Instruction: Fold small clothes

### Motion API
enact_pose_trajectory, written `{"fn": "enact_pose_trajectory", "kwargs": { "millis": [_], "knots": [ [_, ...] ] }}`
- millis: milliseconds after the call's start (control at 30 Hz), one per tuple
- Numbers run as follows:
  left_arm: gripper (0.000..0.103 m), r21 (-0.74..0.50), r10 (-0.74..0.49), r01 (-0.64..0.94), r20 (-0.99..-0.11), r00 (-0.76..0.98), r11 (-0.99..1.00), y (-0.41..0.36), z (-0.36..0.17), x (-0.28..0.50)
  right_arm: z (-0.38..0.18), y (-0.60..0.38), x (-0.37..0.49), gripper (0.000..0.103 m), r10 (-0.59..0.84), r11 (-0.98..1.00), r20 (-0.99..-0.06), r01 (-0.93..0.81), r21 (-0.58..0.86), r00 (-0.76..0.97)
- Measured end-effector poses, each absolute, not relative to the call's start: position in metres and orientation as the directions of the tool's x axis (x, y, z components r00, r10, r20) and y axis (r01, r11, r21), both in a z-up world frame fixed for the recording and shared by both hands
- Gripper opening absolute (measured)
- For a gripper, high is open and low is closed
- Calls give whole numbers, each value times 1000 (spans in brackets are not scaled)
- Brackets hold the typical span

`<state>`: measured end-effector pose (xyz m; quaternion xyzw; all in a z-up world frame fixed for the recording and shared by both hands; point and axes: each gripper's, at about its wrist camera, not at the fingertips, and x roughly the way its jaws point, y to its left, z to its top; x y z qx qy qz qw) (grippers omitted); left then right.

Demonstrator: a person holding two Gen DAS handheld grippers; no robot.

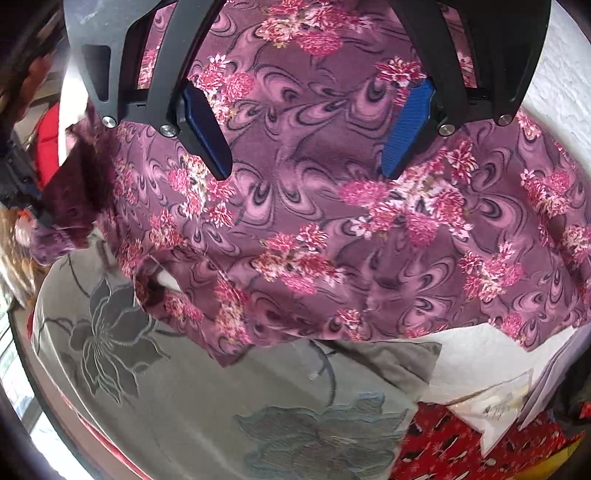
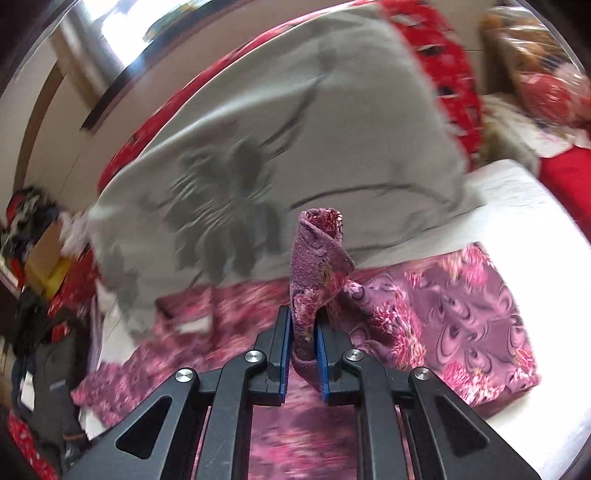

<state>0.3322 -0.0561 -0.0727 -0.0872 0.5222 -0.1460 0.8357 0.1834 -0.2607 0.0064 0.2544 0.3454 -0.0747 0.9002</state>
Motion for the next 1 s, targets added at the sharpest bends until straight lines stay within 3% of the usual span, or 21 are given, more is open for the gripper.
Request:
{"fn": "enact_pose_trajectory", "kwargs": {
  "millis": [233, 433, 533, 567, 600, 800, 933, 1000],
  "knots": [
    [83, -354, -375, 131, -829, 415, 926, -34, -71, 335, -16, -162, 210, 14, 202, 897, -688, 150, 415, 698],
    [83, -471, -481, 128, -785, 390, 873, -16, -74, 335, -65, -116, 212, 30, 294, 897, -781, 122, 424, 552],
    [83, -534, -558, 170, -758, 339, 828, -28, -74, 324, -63, -110, 190, 31, 306, 904, -776, 86, 418, 552],
    [83, -548, -580, 193, -749, 321, 814, -36, -74, 320, -58, -112, 179, 37, 294, 912, -777, 81, 403, 557],
    [83, -552, -590, 210, -745, 310, 807, -43, -73, 317, -54, -116, 170, 42, 272, 919, -779, 88, 384, 566],
    [85, -449, -512, 263, -814, 274, 854, -101, -73, 305, -43, -172, 116, 47, 140, 932, -810, 201, 302, 570],
    [84, -431, -504, 293, -825, 255, 853, -127, -65, 303, -56, -207, 87, 49, 143, 898, -818, 275, 344, 557],
    [77, -421, -489, 279, -836, 251, 863, -135, -65, 305, -68, -217, 76, 49, 169, 874, -818, 301, 382, 549]
  ]
}}
